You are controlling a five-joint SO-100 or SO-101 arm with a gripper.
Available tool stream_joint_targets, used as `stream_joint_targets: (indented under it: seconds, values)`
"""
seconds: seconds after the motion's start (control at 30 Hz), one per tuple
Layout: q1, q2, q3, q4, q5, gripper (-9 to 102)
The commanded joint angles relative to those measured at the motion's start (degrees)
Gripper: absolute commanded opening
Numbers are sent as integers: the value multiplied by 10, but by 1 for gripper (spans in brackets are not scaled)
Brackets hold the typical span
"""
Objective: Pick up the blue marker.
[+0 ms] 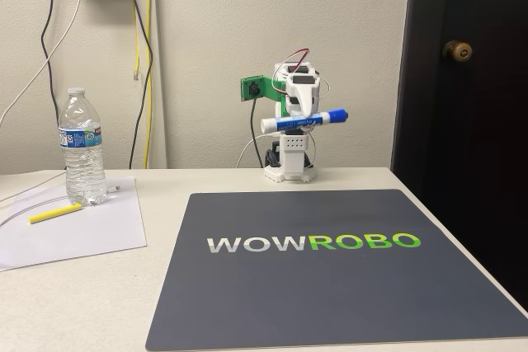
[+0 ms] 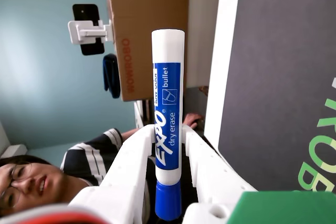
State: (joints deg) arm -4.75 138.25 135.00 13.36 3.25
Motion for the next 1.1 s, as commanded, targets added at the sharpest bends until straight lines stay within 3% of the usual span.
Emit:
stream_joint_targets:
  seconds: [0.0, 1.07]
  values:
    - [9, 20, -3, -13, 4, 1]
    - [5, -11, -25, 1, 6, 1]
